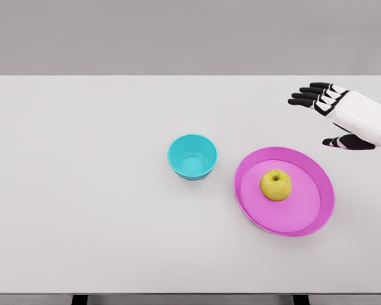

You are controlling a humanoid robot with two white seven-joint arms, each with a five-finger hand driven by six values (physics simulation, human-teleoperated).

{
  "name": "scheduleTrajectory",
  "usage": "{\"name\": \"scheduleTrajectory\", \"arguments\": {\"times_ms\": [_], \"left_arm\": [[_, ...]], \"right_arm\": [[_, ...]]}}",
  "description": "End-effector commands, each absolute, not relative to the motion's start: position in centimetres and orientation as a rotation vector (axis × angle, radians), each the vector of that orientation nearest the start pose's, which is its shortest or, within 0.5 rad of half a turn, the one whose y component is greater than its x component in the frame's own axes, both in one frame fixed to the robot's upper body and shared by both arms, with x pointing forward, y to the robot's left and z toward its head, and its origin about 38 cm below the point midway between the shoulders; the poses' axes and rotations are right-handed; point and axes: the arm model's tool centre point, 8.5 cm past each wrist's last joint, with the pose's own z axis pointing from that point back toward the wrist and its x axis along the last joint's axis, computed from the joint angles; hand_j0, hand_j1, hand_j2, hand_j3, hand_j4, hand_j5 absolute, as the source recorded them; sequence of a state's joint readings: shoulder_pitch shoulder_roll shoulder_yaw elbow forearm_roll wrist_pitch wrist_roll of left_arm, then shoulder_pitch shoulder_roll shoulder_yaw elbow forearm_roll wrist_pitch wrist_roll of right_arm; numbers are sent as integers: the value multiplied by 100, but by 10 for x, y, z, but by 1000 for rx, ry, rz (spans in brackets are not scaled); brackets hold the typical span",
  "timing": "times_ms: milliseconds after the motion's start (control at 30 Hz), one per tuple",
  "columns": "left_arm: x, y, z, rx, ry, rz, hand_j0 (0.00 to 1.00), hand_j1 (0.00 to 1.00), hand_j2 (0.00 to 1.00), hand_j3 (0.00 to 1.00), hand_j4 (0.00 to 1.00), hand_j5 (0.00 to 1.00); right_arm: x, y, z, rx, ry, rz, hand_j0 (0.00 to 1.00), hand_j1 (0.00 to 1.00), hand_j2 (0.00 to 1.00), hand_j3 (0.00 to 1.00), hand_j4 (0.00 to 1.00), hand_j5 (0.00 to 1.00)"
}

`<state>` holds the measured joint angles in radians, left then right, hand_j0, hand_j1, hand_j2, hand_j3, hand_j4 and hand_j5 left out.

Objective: Put the apple from the pink plate into the blue bowl with your right arm

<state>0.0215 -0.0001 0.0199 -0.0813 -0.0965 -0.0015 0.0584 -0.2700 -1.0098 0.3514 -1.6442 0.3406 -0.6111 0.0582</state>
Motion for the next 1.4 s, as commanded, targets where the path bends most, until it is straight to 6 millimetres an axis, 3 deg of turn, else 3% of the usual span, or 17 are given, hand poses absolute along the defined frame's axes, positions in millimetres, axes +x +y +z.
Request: {"name": "scheduleTrajectory", "arguments": {"times_ms": [0, 200, 333, 433, 667, 833, 1200, 1367], "left_arm": [[15, 277, -262, 149, -60, -78, 100, 100, 100, 100, 100, 100], [15, 277, -262, 149, -60, -78, 100, 100, 100, 100, 100, 100], [15, 277, -262, 149, -60, -78, 100, 100, 100, 100, 100, 100], [15, 277, -262, 149, -60, -78, 100, 100, 100, 100, 100, 100], [15, 277, -262, 149, -60, -78, 100, 100, 100, 100, 100, 100], [15, 277, -262, 149, -60, -78, 100, 100, 100, 100, 100, 100], [15, 277, -262, 149, -60, -78, 100, 100, 100, 100, 100, 100], [15, 277, -262, 149, -60, -78, 100, 100, 100, 100, 100, 100]], "right_arm": [[371, -356, 243, -568, -1805, 1741, 100, 100, 100, 100, 100, 100], [368, -360, 241, -565, -1777, 1761, 100, 100, 100, 100, 100, 100], [363, -355, 228, -459, -1505, 2000, 100, 100, 100, 100, 100, 100], [360, -348, 225, -411, -1408, 2092, 100, 100, 100, 100, 100, 100], [363, -332, 219, -359, -1375, 2147, 100, 100, 100, 100, 100, 100], [368, -307, 212, -300, -1390, 2201, 100, 100, 100, 100, 100, 100], [370, -308, 189, -247, -1319, 2216, 100, 100, 100, 100, 100, 100], [374, -296, 188, -229, -1326, 2244, 100, 100, 100, 100, 100, 100]]}}
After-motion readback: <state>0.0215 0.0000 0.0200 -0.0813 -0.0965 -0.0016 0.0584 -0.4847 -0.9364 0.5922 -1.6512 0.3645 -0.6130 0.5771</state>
